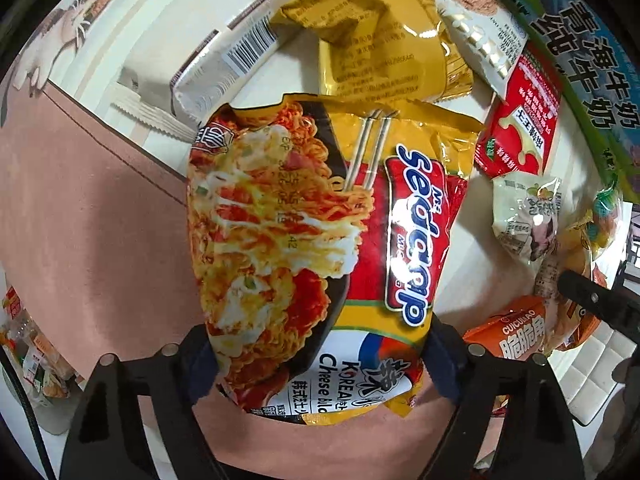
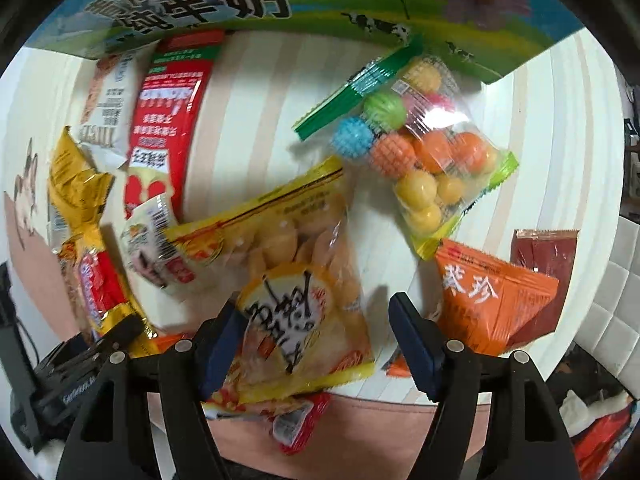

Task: Organize snacks
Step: 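Grasp the Sedaap noodle pack with left tool while right tool grasps the yellow bread bag, then carry both packs into the cardboard box and open both tools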

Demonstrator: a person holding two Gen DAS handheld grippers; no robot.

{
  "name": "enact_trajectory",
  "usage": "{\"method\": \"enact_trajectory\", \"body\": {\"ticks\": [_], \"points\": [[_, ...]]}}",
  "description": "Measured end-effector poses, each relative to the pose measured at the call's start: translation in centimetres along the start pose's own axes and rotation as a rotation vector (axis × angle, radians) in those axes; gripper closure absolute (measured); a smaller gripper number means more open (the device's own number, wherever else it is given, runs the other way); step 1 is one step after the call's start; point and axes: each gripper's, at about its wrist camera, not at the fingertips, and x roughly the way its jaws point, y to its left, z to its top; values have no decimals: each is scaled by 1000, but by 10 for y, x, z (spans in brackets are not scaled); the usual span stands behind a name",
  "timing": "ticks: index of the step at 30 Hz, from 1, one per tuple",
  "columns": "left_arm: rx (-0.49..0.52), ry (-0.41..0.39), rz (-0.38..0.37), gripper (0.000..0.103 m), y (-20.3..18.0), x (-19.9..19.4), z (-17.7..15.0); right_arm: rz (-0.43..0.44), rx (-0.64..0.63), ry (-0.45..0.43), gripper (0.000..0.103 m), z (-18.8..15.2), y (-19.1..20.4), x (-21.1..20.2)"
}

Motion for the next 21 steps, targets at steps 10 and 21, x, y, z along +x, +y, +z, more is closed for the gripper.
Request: {"method": "enact_trajectory", "body": {"ticks": [10, 21], "points": [[119, -104, 122, 21, -3, -12, -26, -23, 32, -66, 56, -8, 19, 14], [228, -225, 137, 21, -27, -48, -73, 105, 157, -124, 62, -87, -16, -20]]}}
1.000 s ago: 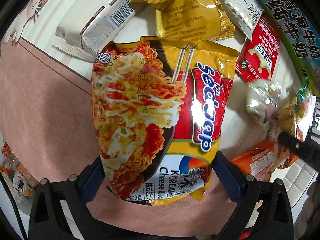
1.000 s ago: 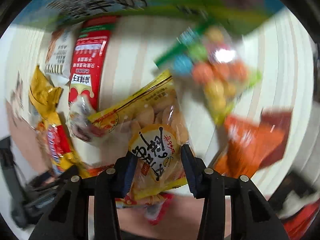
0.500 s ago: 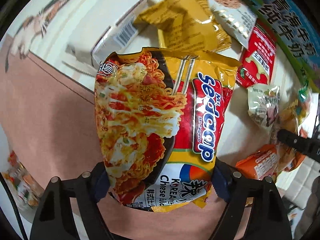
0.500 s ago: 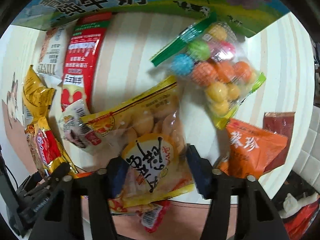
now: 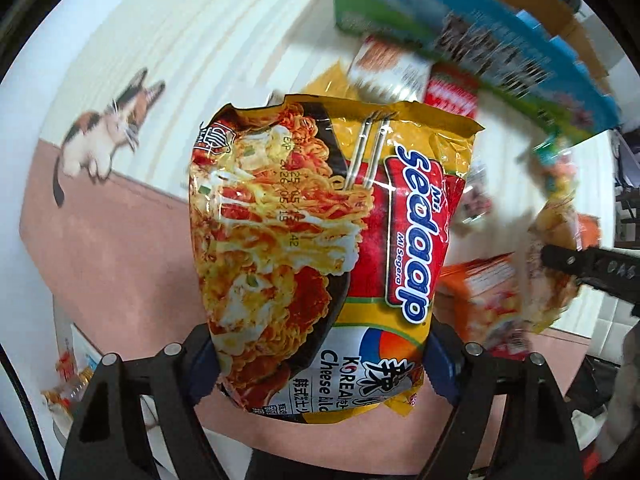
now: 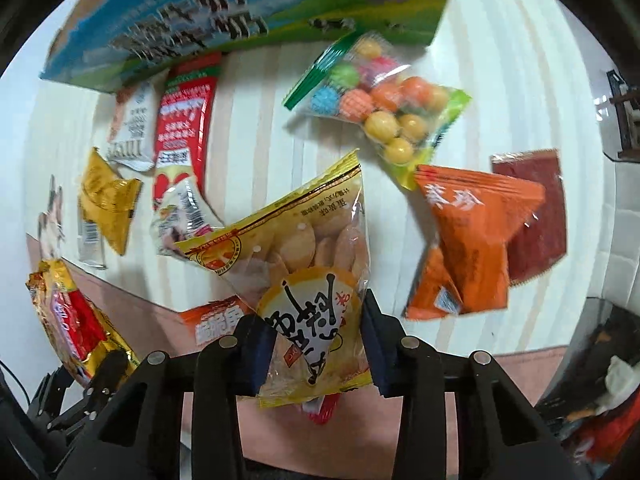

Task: Organize snacks
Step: 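Carry both packs into the cardboard box and open both tools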

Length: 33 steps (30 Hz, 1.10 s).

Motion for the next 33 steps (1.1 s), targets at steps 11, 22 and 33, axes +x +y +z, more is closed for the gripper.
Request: {"method": "enact_trajectory", "body": {"ticks": [11, 22, 33], "points": [[160, -171, -144, 21, -7, -24, 40, 188, 71, -172, 62, 1, 1, -144], [254, -51, -242, 21, -49, 8, 234, 170, 170, -265, 62, 162, 27, -174], [269, 179, -271, 21, -106, 97, 310, 115, 206, -181, 62, 262, 17, -89]]}}
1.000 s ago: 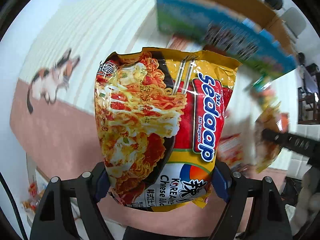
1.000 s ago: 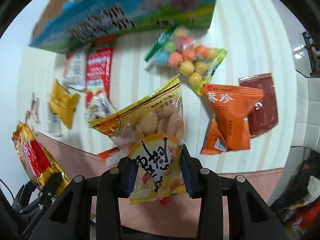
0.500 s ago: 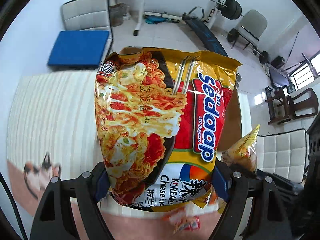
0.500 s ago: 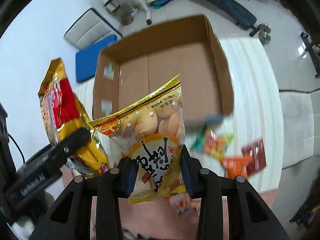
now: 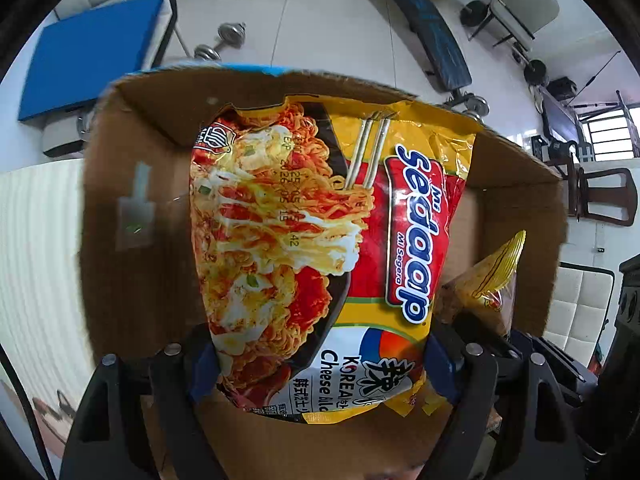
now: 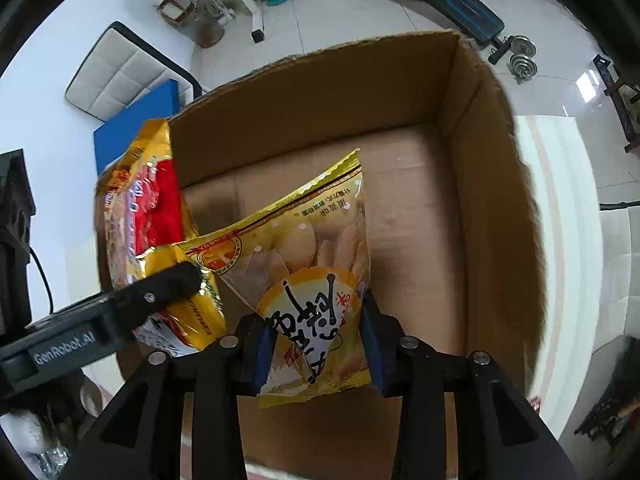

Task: Organize snacks
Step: 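Carry both packs into the cardboard box and open both tools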

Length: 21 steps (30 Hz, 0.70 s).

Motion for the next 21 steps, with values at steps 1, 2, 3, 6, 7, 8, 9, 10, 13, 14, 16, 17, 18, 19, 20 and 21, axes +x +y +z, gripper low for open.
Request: {"method": "enact_trajectory", "body": {"ticks": [1, 2, 3, 6, 7, 8, 9, 10, 13, 14, 16, 17, 18, 19, 20, 21], "points": [[0, 6, -3, 21, -2, 3, 6, -10, -7, 3, 62, 4, 0, 5], [2, 10, -3, 21, -6, 6, 4, -21, -15, 7, 62, 8, 2, 10], [3, 17, 5, 21, -5, 10, 6, -29, -23, 13, 61, 10, 3, 14], [7, 49, 9, 21, 0, 16, 15, -67, -59, 33, 53, 12, 12, 21], [7, 46, 17, 21, -3, 16, 17, -83, -72, 36, 47, 12, 15, 23], [9, 44, 30, 20, -4, 17, 18, -87, -80, 39, 28, 14, 14, 29], [17, 39, 42, 18, -4, 16, 17, -91, -95, 48, 16, 13, 17, 29], [22, 32, 44, 12, -9, 12, 16, -99, -108, 56, 15, 11, 19, 29], [25, 2, 40, 10, -14, 5, 11, -111, -116, 70, 13, 7, 28, 25], [25, -5, 36, 10, -16, 1, 9, -114, -116, 74, 12, 6, 29, 25], [31, -23, 37, 10, -19, -7, 2, -125, -125, 65, 11, 1, 34, 18], [41, -35, 42, 10, -22, -12, -2, -130, -132, 58, 11, -2, 35, 14], [48, -48, 48, 10, -24, -19, -6, -140, -140, 48, 11, -7, 38, 8], [48, -61, 49, 10, -25, -23, -11, -144, -143, 39, 11, -10, 38, 4], [51, -74, 45, 10, -26, -28, -16, -144, -151, 28, 10, -14, 40, -2], [55, -91, 39, 10, -26, -35, -23, -145, -160, 16, 10, -20, 43, -9]]}}
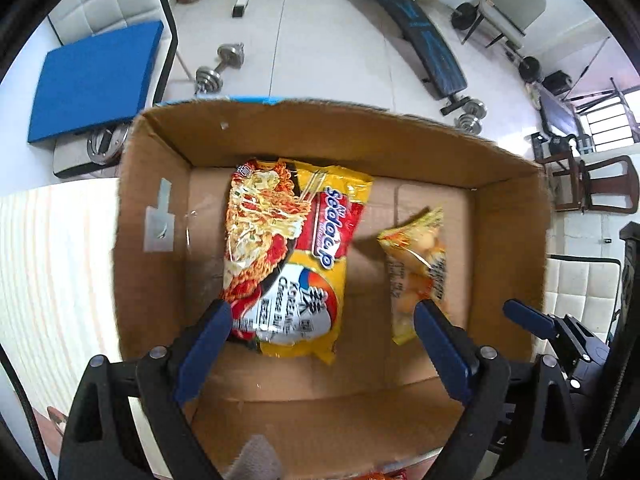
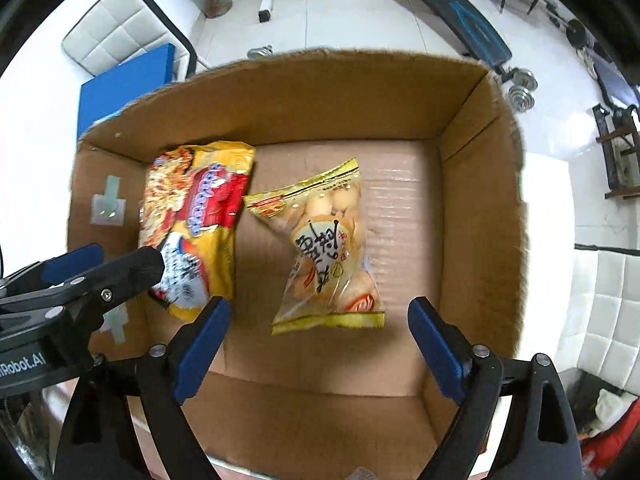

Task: Organize snacks
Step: 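Carry both packs into the cardboard box and open both tools, then withdraw both tools from the box back toward the snack pile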

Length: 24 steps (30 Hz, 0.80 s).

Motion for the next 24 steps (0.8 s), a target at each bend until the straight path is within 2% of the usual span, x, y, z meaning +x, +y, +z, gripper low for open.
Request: {"method": "enact_trajectory", "body": {"ticks": [4, 8, 14, 24], "points": [[1, -101, 23, 10, -2, -31, -16, -15, -23, -62, 9, -20, 0, -28], [17, -197, 77, 10, -8, -58, -45, -30, -26, -131, 9, -33, -7, -50], [8, -252, 151, 10, -10, -81, -90, -41, -20, -200, 9, -68, -14, -68], [25, -337, 197, 10, -14, -107, -165, -70, -46, -316, 9, -142, -12, -100]]}}
